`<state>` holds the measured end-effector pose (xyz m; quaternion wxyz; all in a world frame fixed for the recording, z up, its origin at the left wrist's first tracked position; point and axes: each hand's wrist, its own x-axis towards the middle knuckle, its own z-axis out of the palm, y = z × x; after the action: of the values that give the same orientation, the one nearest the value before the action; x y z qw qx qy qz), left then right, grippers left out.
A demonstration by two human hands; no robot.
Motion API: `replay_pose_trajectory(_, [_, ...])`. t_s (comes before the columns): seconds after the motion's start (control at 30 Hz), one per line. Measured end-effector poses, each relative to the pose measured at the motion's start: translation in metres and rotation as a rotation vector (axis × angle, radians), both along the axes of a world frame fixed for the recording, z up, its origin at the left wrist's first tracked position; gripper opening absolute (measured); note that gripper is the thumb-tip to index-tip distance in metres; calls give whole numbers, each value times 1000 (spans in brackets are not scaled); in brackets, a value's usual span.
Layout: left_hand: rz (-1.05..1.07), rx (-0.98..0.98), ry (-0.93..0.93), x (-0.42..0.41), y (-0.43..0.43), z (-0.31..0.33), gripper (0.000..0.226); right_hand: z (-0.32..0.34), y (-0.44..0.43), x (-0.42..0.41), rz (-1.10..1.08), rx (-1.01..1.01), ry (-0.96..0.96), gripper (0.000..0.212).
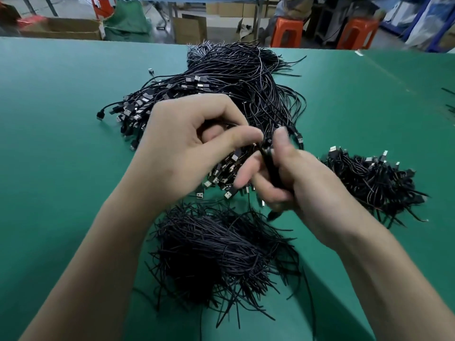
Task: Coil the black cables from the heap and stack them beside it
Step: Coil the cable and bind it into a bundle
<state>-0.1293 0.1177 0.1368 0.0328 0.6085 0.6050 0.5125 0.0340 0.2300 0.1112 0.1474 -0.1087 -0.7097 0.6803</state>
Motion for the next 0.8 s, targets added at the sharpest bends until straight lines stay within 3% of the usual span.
replay_pose_trajectory(0.07, [-2,0,-72,1,4,-4,16,3,-6,1,210,-276,93,55])
replay_pose_trajectory(0.13, [-26,-74,-95,5,10,-11,22,5,-8,2,276,-381,250,36])
replay_pose_trajectory(0.27, [-96,-254,-81,19,13,-24,24,14,-2,0,43,-382,439,31])
replay_pose_trajectory(0.33, [-109,-318,-52,24,14,-27,26,18,3,-2,-111,-256,477,35])
replay_pose_trajectory(0.43, [-85,-418,38,23,15,-27,23,20,5,-6,-285,134,404,33])
replay_pose_trajectory(0.63, [12,-413,256,9,4,-14,29,11,6,-4,-457,894,-62,31])
replay_pose_trajectory(0.73, [86,-330,302,1,-4,-7,26,4,-1,-7,-364,948,-224,46])
replay_pose_trajectory(0.8, [86,-253,200,-1,-7,-5,20,-2,-4,-5,-331,804,-175,50])
